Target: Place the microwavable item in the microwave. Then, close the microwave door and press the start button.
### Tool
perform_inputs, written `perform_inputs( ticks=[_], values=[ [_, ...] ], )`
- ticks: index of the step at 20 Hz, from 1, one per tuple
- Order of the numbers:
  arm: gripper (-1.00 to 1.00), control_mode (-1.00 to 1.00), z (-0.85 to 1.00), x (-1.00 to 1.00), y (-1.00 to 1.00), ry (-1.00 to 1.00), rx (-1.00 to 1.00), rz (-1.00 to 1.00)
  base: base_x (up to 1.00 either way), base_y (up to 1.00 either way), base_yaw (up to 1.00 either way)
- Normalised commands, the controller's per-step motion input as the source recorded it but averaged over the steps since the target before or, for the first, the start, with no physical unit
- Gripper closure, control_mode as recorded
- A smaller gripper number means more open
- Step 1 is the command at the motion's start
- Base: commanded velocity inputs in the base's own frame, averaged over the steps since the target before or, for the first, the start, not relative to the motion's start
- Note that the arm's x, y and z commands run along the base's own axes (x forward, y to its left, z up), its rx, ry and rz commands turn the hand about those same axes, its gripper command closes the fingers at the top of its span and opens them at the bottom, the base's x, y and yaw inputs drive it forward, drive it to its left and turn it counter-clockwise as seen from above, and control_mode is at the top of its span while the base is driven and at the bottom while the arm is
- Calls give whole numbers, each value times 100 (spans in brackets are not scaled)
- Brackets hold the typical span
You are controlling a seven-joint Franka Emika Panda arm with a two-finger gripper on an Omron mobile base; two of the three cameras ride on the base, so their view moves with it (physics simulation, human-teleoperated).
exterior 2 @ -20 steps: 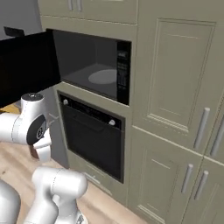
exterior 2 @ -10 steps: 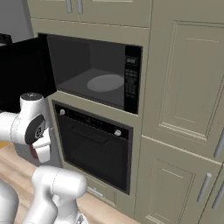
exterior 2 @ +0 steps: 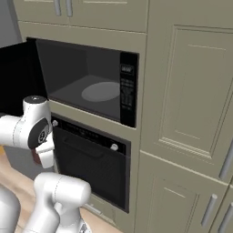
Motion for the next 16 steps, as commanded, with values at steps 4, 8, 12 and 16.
perform_inputs(
  ticks=[4,8,12,16],
  values=[
    [100,100,0,0,0,0,0,0,32,0,0],
    [100,100,0,0,0,0,0,0,35,0,0],
    [100,100,0,0,0,0,0,0,16,0,0],
    [100,100,0,0,0,0,0,0,5,0,0]
  ],
)
